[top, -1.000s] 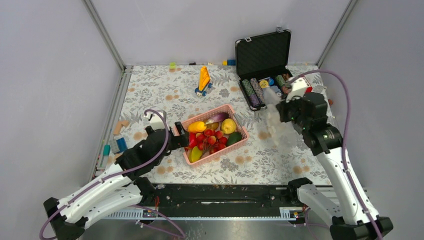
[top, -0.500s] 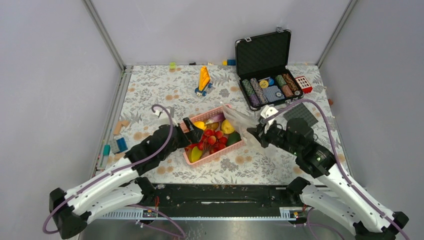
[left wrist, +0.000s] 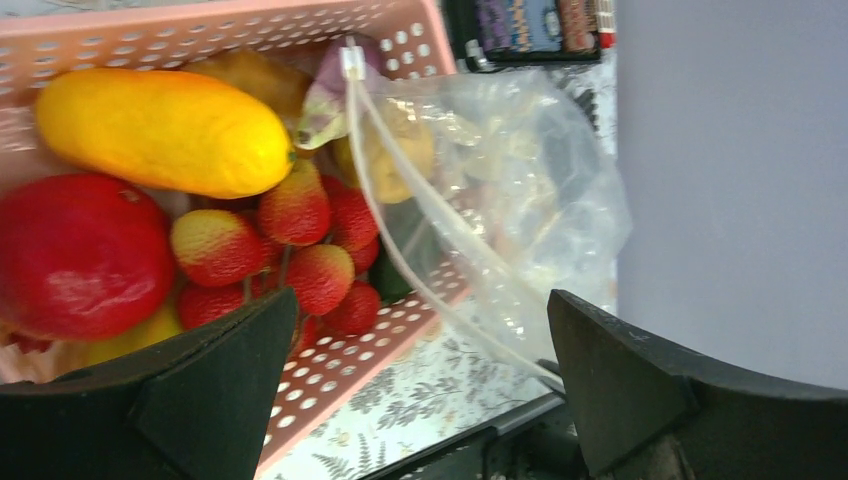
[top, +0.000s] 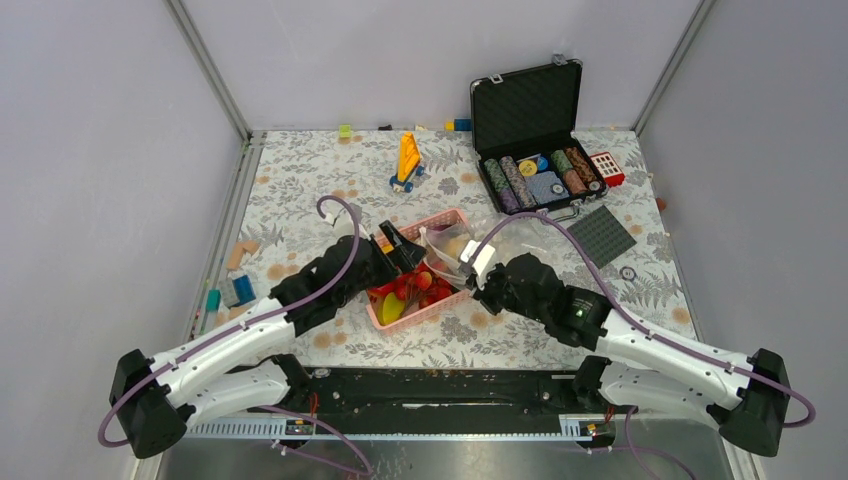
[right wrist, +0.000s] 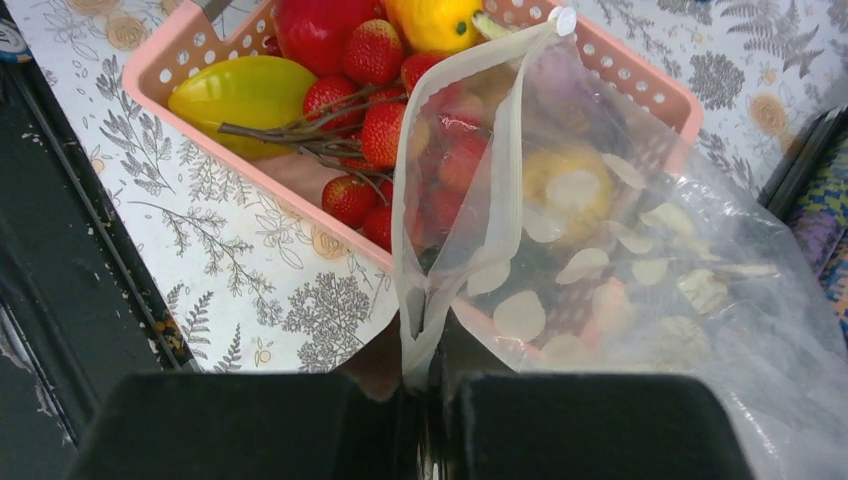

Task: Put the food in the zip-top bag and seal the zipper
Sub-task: Open the zipper of the food storage bag at the center of the board.

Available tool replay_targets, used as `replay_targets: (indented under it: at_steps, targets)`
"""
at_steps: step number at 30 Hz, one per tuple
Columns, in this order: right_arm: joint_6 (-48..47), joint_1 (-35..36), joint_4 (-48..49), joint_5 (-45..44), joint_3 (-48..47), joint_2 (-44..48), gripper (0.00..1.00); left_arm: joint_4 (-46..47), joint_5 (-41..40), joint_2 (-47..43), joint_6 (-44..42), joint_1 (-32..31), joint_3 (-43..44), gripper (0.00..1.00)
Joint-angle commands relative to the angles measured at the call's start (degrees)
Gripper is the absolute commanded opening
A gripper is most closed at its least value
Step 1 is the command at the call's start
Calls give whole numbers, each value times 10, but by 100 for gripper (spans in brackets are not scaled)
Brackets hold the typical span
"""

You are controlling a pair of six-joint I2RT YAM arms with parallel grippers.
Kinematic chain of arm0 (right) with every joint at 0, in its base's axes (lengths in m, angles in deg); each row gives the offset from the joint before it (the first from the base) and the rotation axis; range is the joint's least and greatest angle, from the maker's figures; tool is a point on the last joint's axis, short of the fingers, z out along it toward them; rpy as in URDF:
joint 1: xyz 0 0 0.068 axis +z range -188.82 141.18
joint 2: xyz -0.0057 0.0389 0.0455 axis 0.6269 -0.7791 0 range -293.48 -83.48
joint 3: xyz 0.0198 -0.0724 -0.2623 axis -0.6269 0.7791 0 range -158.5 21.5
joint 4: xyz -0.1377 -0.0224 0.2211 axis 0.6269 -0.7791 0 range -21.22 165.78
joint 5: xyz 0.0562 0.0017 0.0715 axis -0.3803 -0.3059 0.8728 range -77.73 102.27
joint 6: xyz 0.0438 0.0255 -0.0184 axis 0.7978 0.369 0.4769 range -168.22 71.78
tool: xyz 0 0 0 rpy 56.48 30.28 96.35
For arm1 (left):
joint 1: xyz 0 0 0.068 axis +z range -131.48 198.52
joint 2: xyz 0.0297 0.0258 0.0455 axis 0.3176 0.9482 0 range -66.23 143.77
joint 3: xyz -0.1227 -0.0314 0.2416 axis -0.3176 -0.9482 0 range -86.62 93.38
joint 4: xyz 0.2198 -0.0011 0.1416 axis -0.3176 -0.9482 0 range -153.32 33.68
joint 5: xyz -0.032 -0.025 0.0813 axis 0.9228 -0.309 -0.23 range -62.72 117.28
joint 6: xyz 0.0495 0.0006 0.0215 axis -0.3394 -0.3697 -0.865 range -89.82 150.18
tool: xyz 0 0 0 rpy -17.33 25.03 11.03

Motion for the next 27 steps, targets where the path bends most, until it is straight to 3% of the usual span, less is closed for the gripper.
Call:
replay_targets:
  at_steps: [1, 5, 22, 27]
  targets:
    - [-17, 25, 67, -51, 0, -4, 0, 115, 41, 5, 48, 2, -23, 99]
    - [-22, 35, 79, -66, 4, -6, 0, 131, 66, 38, 51, 2, -20, 95]
    - [-38, 57, 79, -99, 1, -18, 1, 162, 117, 105, 61, 1, -5, 33]
    - [-41, 65, 84, -110, 3, -14, 2, 163, 121, 109, 60, 1, -3, 31]
